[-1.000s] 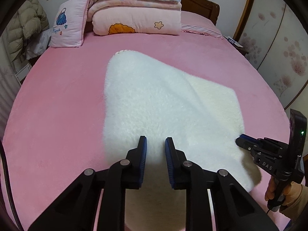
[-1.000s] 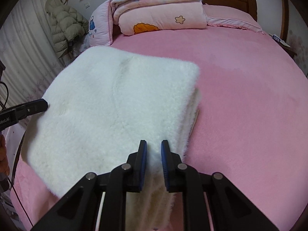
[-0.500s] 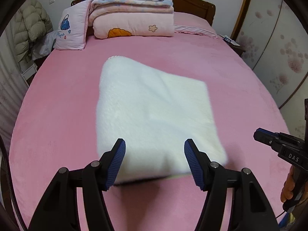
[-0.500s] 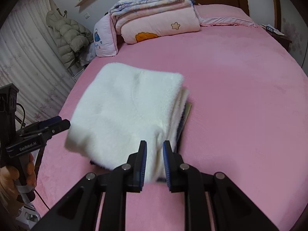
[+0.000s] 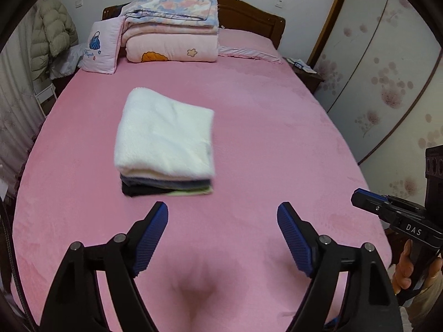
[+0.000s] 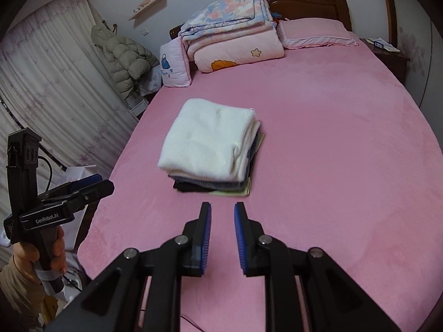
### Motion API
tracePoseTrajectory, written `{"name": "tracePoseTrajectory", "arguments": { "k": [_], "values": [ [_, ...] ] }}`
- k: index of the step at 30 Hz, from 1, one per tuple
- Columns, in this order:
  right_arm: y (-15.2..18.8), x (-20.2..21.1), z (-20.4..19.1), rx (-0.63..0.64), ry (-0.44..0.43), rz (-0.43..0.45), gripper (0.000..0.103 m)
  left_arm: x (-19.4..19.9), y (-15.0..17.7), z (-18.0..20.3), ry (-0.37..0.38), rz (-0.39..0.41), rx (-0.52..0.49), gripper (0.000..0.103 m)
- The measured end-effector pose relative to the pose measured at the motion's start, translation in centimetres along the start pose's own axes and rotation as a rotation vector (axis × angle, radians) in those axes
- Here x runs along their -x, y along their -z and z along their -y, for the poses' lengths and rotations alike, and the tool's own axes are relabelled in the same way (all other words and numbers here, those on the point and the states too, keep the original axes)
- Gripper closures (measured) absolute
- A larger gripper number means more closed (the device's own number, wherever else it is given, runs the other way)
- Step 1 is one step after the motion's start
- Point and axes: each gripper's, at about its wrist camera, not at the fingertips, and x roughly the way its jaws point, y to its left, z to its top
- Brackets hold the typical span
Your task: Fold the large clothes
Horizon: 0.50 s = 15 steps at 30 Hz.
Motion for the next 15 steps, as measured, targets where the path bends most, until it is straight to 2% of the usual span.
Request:
{"name": "tracePoseTrajectory", "arguments": {
  "k": [3, 7, 11, 15],
  "values": [
    [3.1, 4.1, 0.6, 0.040, 0.024, -0.012, 0.086, 2.2, 3.2, 3.7, 0.000, -0.011, 0.008, 0.023],
    [7.0, 7.7, 2.0, 0.054, 0.043, -0.022, 0.086, 3.9, 7.8, 8.3, 0.008, -0.019, 0.025, 0.022],
    [10.6, 9.7, 3.9, 0.031, 0.061, -0.034, 0.086, 4.0, 11.7, 11.3, -0.048, -0.027, 0.029, 0.022],
    [13.8, 11.0, 5.9, -0.002, 0.068, -0.045, 0.086, 3.9, 15.5, 13.8, -0.073, -0.045, 0.066, 0.022]
  ]
}}
